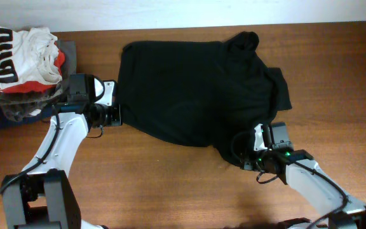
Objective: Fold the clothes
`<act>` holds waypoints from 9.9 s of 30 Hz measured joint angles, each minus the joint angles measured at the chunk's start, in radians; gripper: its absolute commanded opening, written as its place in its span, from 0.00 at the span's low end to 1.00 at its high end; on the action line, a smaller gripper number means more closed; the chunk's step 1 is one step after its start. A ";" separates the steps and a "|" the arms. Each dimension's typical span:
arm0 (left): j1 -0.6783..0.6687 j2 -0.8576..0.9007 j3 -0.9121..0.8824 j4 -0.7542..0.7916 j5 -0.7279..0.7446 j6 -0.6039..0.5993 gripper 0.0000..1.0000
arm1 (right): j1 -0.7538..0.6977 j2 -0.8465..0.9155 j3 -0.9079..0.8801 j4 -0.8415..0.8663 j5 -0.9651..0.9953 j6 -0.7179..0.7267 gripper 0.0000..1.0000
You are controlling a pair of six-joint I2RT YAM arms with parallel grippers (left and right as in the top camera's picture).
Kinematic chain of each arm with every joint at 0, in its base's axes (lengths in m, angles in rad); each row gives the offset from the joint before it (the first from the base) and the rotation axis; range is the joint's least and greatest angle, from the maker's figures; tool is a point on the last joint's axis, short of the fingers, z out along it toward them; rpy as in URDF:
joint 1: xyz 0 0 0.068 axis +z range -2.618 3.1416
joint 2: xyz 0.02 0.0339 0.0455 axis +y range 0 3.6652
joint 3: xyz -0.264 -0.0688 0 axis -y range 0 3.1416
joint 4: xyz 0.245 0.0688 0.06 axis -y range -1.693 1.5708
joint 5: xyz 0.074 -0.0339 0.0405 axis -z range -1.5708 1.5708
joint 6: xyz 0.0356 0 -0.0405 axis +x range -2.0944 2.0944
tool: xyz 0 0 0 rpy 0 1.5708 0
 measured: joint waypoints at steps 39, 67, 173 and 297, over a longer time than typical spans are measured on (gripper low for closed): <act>0.110 -0.198 0.121 -0.275 -0.108 0.001 0.01 | -0.257 -0.121 0.519 -0.752 -0.016 -0.211 0.04; 0.098 -0.063 0.122 -0.020 -0.108 0.001 0.01 | -0.257 0.083 0.520 -0.269 -0.026 -0.220 0.04; 0.005 0.200 0.192 0.055 -0.131 0.031 0.16 | -0.257 0.477 0.732 -0.549 0.052 -0.254 0.04; -0.077 -0.163 0.548 -0.660 -0.188 0.068 0.01 | -0.261 -0.101 0.874 -1.076 0.053 -0.254 0.04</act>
